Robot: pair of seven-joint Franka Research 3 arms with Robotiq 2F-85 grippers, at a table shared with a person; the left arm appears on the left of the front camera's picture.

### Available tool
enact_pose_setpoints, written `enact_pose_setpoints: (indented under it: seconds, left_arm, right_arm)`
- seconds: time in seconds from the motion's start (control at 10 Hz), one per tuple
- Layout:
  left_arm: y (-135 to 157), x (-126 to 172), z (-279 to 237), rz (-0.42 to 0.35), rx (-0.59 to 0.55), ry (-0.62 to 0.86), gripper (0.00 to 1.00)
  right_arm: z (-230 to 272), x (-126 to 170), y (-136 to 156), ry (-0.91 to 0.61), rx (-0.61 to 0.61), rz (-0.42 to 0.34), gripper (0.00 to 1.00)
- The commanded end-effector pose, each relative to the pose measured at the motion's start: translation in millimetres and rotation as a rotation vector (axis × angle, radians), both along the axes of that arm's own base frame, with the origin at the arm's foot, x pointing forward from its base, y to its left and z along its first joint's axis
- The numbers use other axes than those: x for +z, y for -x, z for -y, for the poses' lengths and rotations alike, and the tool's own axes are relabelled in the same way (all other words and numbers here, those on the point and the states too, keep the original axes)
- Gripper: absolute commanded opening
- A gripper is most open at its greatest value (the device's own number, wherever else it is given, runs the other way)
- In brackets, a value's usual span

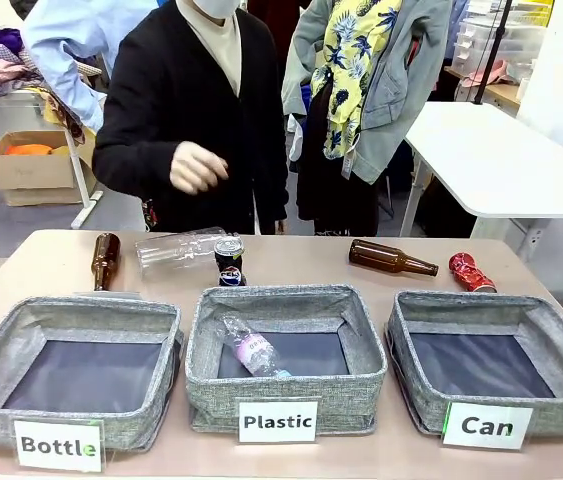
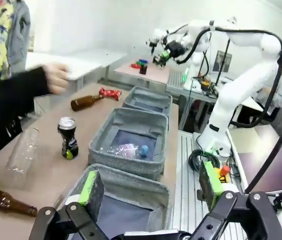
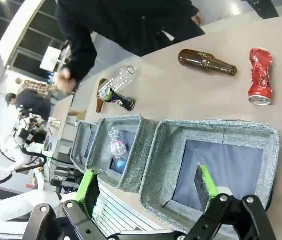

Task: Sort the can waste into the basket.
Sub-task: Pick up the can waste from the table and place it in the right Fabric basket.

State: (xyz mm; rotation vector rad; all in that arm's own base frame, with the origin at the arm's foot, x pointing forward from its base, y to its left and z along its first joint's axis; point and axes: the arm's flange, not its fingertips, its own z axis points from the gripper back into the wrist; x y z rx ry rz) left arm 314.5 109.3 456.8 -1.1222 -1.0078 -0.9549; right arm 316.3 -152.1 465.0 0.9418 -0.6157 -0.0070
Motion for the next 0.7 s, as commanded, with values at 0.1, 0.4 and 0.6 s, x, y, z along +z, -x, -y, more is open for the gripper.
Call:
enact_pose_setpoints:
  seconds: [0.1,0.4,0.6]
  left_arm:
    - [-69.3,-6.8,77.0,-0.042,-0.021,-0.123,1.00]
    - [-112.8,-34.8,172.6,0.219,0.067,-0.265,1.00]
    - [-124.6,-52.2,207.5,0.315,-0.047,-0.265,1.00]
  right_arm:
    - [-1.0,-3.0,0.5,0.020,0.009,0.010,1.00]
    - [-1.0,-3.0,0.5,0.020,0.009,0.010,1.00]
    - [-1.0,-3.0,0.5,0.020,0.009,0.010,1.00]
